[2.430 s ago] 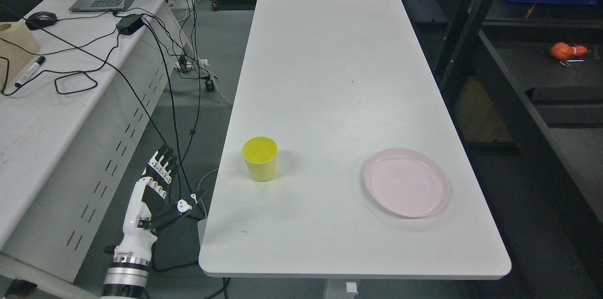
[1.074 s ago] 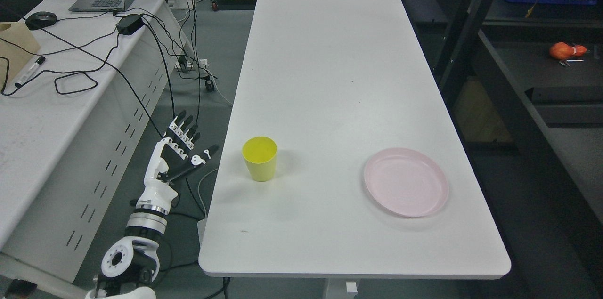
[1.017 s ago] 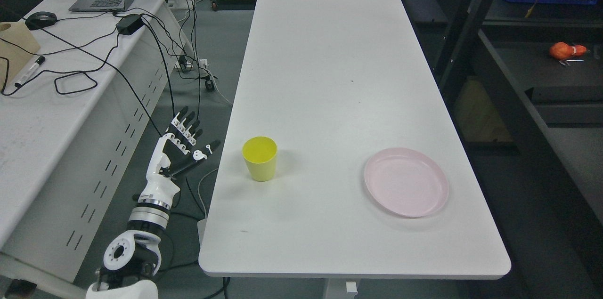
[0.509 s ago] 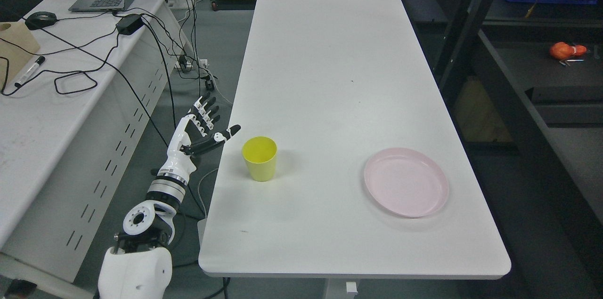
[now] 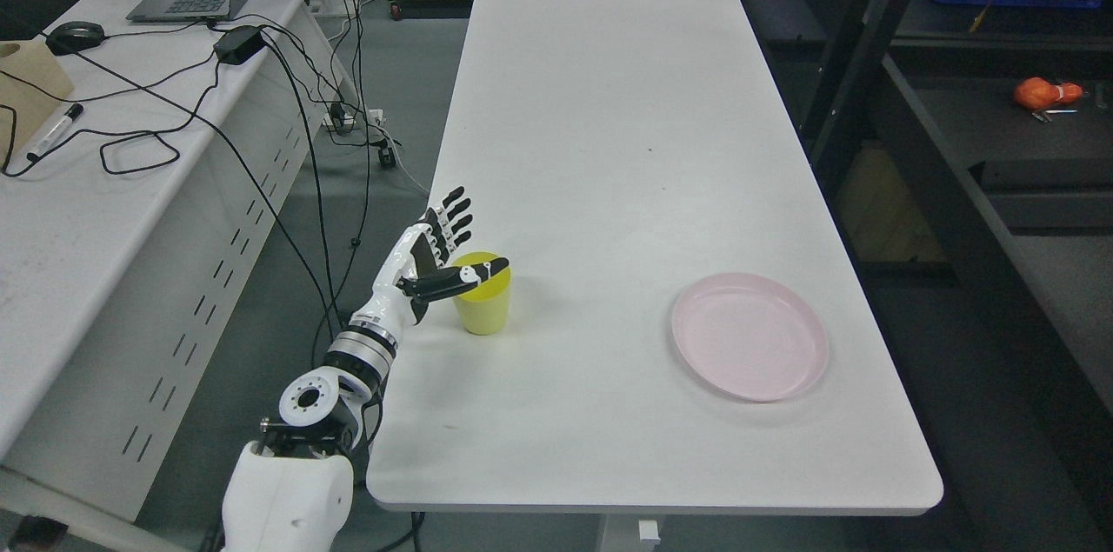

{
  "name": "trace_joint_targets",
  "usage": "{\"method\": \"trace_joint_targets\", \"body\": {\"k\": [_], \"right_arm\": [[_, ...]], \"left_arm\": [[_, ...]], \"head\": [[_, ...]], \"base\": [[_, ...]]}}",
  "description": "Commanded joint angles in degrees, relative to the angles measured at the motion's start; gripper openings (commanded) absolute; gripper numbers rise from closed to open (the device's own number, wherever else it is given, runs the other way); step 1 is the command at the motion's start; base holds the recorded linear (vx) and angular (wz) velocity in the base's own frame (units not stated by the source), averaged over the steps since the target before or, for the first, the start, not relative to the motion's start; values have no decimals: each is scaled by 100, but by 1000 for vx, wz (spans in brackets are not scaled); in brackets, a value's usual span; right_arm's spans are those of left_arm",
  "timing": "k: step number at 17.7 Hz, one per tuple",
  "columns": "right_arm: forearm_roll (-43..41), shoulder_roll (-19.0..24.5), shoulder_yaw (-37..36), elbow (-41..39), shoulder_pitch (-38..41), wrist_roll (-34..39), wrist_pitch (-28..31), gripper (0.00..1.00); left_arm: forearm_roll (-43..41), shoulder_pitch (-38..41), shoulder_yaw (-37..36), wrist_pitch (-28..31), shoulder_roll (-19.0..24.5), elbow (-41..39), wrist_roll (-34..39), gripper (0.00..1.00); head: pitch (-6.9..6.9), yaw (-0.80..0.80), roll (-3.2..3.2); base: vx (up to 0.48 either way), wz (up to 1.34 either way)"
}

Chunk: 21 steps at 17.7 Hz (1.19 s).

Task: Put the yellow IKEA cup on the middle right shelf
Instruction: 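Reach the left hand around the yellow cup and close fingers on it, then lift the yellow cup off the table with the left hand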

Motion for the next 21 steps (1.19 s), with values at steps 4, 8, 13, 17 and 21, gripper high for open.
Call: {"method": "trace_joint_targets", "body": {"k": [4, 8, 13, 17, 21], "right_arm": [[-141, -100, 97, 0, 79, -2, 5, 99], [-141, -100, 97, 0, 79, -2, 5, 99], [-141, -100, 97, 0, 79, -2, 5, 99], [-141, -100, 97, 0, 79, -2, 5, 99], [-141, -100, 97, 0, 79, -2, 5, 100]], "left_arm": [[-47, 269, -824, -17, 100, 270, -19, 99], [-47, 340, -762, -17, 100, 304, -19, 99], [-21, 331, -552, -35, 100, 358, -19, 88], [749, 462, -147, -936, 100, 357, -28, 25], [1245, 734, -103, -1783, 100, 227, -19, 0]], "head": [[0, 0, 0], [0, 0, 0], [0, 0, 0], [0, 0, 0], [0, 0, 0]], "base": [[0, 0], [0, 0], [0, 0], [0, 0], [0, 0]]}}
